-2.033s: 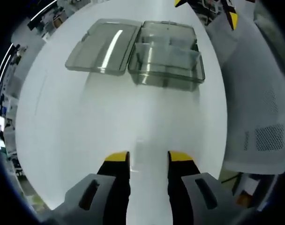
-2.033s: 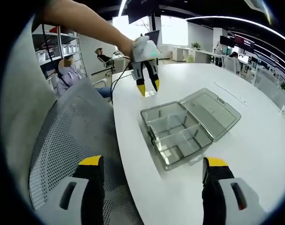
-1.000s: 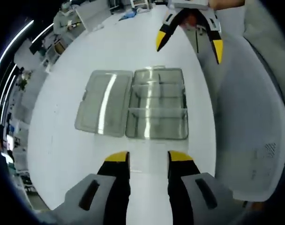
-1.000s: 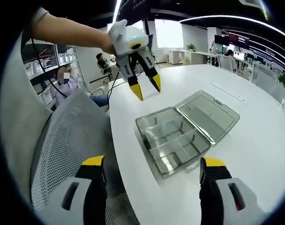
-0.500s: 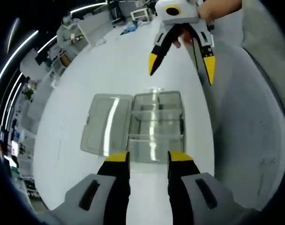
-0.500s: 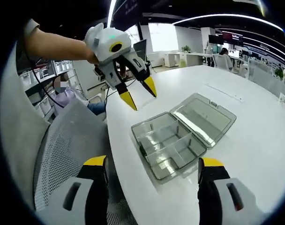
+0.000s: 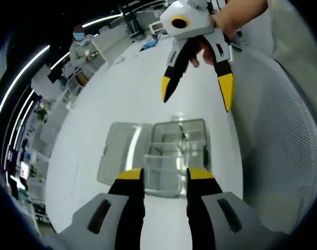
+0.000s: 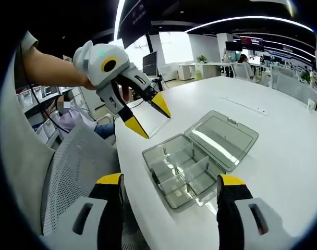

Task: Insert the divider into the dual guide fixture by aligning both edges with the guide slots and pushing it downward to the bottom, including one-sided entry, uneven engagement, binding, and posture correction.

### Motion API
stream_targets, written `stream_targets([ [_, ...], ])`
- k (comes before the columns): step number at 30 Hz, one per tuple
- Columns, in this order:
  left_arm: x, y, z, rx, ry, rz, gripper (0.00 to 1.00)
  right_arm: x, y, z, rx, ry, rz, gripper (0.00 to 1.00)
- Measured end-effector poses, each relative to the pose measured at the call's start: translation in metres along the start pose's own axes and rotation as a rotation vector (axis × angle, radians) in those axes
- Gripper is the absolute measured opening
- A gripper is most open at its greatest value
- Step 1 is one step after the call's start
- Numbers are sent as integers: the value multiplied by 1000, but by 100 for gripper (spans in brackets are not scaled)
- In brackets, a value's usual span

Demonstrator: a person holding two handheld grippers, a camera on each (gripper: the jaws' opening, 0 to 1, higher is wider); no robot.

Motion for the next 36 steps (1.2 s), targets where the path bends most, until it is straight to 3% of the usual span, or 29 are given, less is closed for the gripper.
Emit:
stream_targets([
  [20,-1,13,15,22,90,52,27,13,26,-2,73,19,71,59],
  [36,6,20,23,44,112,60,27,23,35,-4,159,60,109,47],
])
Point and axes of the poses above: the point that each gripper's makers call its tool centre point, and the gripper's own axes: x roughly forward along the fingers, z roughly to its right, y roughly out of its top, the point moved 8 cm from there along -x, roughly backward along the fingers, and after that the axes turned 4 degrees about z, right-handed, at the moved point
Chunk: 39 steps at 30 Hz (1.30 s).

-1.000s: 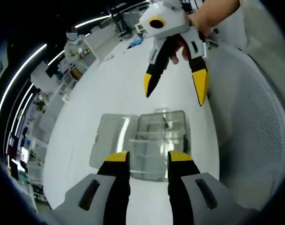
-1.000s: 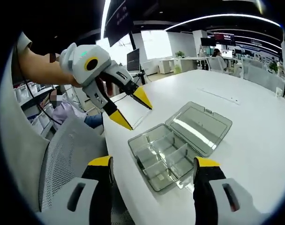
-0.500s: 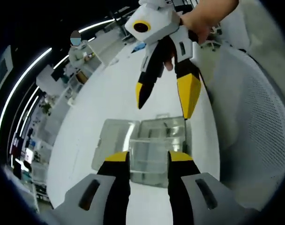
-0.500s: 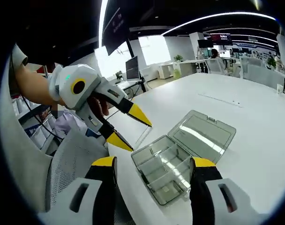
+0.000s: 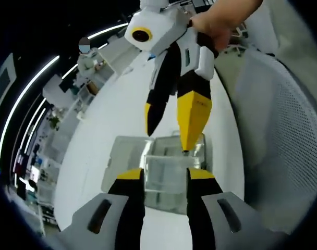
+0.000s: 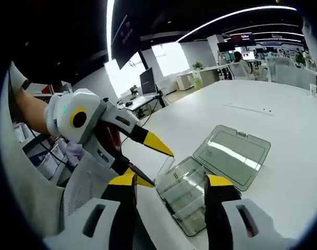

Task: Insert the divider into the dual guide fixture by aligning both edges with the guide slots and pushing it downward to the bottom, including one-sided entry, uneven engagement, binding, and posture correction.

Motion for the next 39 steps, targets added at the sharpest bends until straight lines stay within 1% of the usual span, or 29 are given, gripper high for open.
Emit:
stream_targets([
  [8,3,5,3,1,-4,12,27,2,0,1,67,8,16,38],
  [15,3,11,0,7,19,24,27,7,0,-1,103,24,19,29],
  [19,3,12,1,16,27,23,27,9,0,-2,127,32,19,21],
  [20,3,12,1,16,28,23,27,10,0,0,145,9,18,17],
  [21,3,12,1,14,29,25,27,11,-1,1,142,-1,16,13],
  [22,3,12,1,16,31,25,27,11,-1,0,141,12,14,9],
  [23,2,12,2,20,32,24,27,11,-1,0,144,15,19,8],
  [33,2,13,2,24,41,31,27,14,-1,-3,166,31,12,5],
  [39,1,16,1,27,48,37,27,15,-2,-4,165,37,8,0],
])
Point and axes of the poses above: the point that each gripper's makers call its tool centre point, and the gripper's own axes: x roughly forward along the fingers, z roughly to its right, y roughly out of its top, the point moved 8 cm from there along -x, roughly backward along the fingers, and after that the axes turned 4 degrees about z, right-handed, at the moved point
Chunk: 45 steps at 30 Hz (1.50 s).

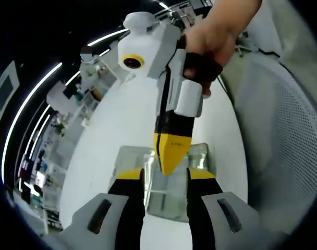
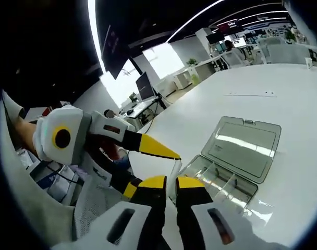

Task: Insert the divider into the dual guide fixture by aligning both edges with the guide slots and pushing it downward to the bottom, including one-sided entry, uneven engagement, binding, and posture correction.

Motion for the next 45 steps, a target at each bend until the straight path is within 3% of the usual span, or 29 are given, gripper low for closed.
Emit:
stream_targets([
  [18,-1,0,3,0,1,4,27,0,-2,0,17,27,-10,0],
  [33,0,0,2,4,6,-1,27,0,-3,2,62,24,-9,0],
  [36,0,1,2,8,4,3,27,-2,-3,3,115,26,-10,0],
  [45,1,3,2,19,8,9,29,-4,-3,4,125,23,2,0],
])
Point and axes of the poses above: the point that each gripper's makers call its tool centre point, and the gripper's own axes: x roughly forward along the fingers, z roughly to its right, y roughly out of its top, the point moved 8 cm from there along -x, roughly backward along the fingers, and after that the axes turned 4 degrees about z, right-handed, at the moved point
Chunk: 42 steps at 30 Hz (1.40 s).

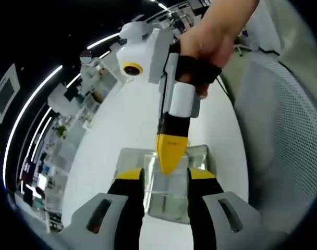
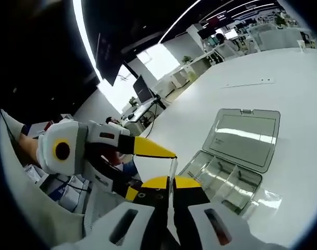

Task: Insert the divider into the dual guide fixture by aligning both edges with the guide slots and pushing it downward to the bottom, including one-sided entry, uneven engagement, binding, and posture correction.

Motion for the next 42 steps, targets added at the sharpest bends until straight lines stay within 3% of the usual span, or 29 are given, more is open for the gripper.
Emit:
stream_targets([
  [1,0,0,0,0,-1,-1,29,0,0,0,0,-1,0,0],
  [2,-1,-1,-1,4,6,-15,27,1,0,3,-61,0,1,0],
  [3,-1,-2,-2,3,8,-20,27,0,-2,0,-16,-3,-5,0],
  [8,-2,0,-3,-7,5,-7,28,0,0,0,-28,6,8,0],
  [20,-11,-2,-13,-25,-20,0,28,-2,-2,1,-122,19,-4,0],
  [30,-14,-3,-18,-91,-119,5,23,-1,-6,-3,-274,45,-26,0],
  [42,-12,-3,-21,-132,-187,-10,13,-3,-8,-5,-422,77,-41,0],
])
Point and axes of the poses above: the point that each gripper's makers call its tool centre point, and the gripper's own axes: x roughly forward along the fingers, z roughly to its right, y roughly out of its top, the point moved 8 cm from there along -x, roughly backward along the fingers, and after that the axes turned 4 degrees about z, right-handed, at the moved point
